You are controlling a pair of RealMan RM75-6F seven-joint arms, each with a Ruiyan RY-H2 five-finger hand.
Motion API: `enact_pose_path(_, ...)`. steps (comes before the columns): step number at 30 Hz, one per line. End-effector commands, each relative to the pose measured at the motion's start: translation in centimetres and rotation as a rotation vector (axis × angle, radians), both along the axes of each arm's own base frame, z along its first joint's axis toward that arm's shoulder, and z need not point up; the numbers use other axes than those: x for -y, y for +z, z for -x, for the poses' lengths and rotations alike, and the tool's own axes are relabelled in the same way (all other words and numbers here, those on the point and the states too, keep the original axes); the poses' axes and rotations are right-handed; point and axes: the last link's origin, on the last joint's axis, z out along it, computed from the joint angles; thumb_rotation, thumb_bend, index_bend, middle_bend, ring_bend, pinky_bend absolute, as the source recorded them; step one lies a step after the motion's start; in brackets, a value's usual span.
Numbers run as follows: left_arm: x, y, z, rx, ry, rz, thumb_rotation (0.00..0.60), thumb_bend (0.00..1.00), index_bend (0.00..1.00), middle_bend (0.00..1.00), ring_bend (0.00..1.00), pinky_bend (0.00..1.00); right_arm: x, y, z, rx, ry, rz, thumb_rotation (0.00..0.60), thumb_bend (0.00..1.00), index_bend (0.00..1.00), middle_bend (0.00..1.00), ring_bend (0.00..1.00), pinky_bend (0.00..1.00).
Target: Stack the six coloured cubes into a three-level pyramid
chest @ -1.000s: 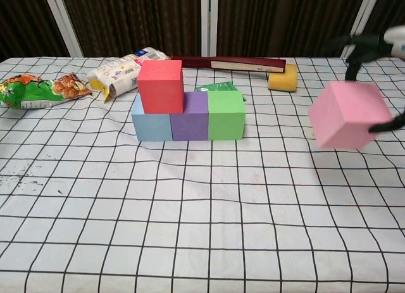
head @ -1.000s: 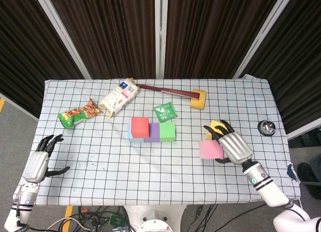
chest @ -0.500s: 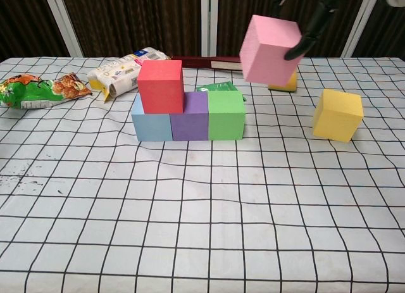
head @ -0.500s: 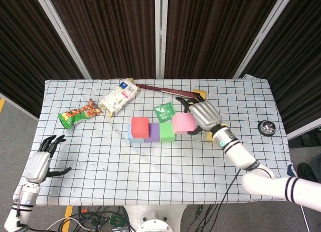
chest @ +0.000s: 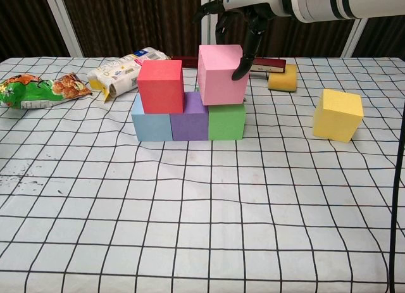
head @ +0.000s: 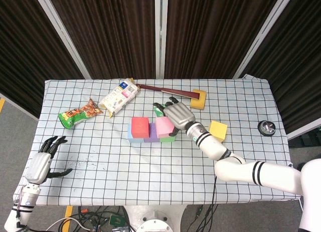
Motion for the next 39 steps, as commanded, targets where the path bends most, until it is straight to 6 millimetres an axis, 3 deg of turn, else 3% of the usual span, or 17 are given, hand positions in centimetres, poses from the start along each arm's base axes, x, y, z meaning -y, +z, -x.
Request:
enact_pose_path(1, 0.0, 0.0, 0.1, 0.002, 0.001, 0.000, 0.600, 0.00, 0.08, 0.17, 0.04, 0.07, 0.1, -0.4, 0.0, 0.004, -0.031, -0.010, 0.600, 0.08, 0.00, 0.65, 0.16, 0.00)
enact_pose_path(21, 0.0, 0.2, 0.6, 0.020, 0.009, 0.010, 0.600, 0.00, 0.08, 0.17, 0.04, 0.07, 1.5, -1.9, -2.8, -0.038, -0.102, -0.065, 0.600, 0.10, 0.00, 0.64, 0.16, 0.00)
enact_pose_path(39, -0.1, 0.3, 0.8, 0.035, 0.010, 0.014, 0.600, 0.00, 0.08, 0.17, 0.04, 0.07, 1.6, -2.6, -3.6, -0.057, -0.110, -0.051, 0.600, 0.10, 0.00, 0.63, 0.16, 0.00)
